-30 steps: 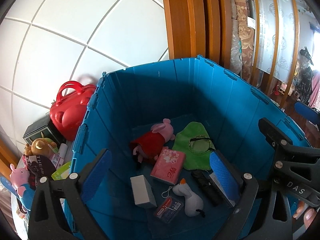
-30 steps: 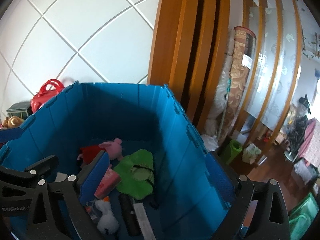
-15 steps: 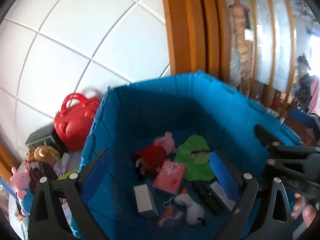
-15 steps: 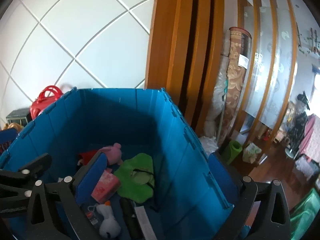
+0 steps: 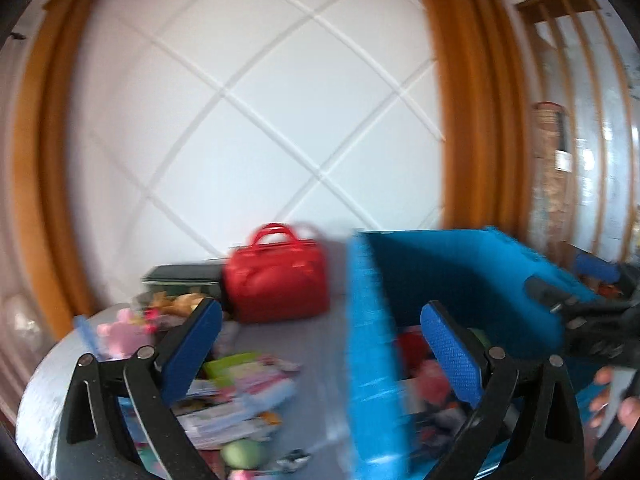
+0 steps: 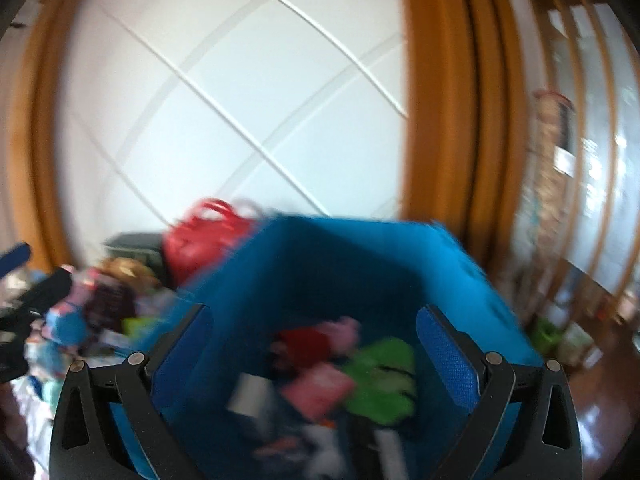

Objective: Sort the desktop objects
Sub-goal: 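Move both tools out of the crate back to the pile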

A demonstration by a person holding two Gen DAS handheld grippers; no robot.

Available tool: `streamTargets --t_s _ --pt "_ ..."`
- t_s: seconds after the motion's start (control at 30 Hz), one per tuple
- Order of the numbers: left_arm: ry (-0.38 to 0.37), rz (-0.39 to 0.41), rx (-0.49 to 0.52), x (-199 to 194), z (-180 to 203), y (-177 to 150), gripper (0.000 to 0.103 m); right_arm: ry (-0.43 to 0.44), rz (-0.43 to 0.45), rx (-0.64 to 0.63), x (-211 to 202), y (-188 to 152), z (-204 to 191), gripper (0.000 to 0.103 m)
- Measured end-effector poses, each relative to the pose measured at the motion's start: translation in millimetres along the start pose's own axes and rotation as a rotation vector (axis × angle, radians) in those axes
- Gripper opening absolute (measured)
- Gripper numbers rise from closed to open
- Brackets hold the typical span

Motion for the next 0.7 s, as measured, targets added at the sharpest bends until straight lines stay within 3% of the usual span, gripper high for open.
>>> streamTargets --t_s 0.1,0.37,0.57,0.7 --pt "0.094 -0.046 -0.020 4 -53 -19 0.102 0.097 0.027 -0.021 -4 6 -49 0.103" --pt "0.225 -0.252 -0.094 26 -171 -96 0.102 0.287 -0.030 -0.109 10 -11 -176 0.103" --pt "0.217 -0.406 -0.152 37 -210 -168 0.102 0.386 -0.142 -0.131 32 -47 -247 0.103" --pt "0.223 -0.501 -0.162 50 -221 -213 0.101 0.438 -0.284 -0.124 56 -90 -279 0.103"
Point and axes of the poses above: each gripper's, at about its wrist camera, not at the fingertips, and x roughly the way its jaws point, z to its right, y to its top, the point moved 7 cm from there along x, roughly the way its jaws point, and after that the axes turned 5 degrees about -z, right-handed, at the moved point
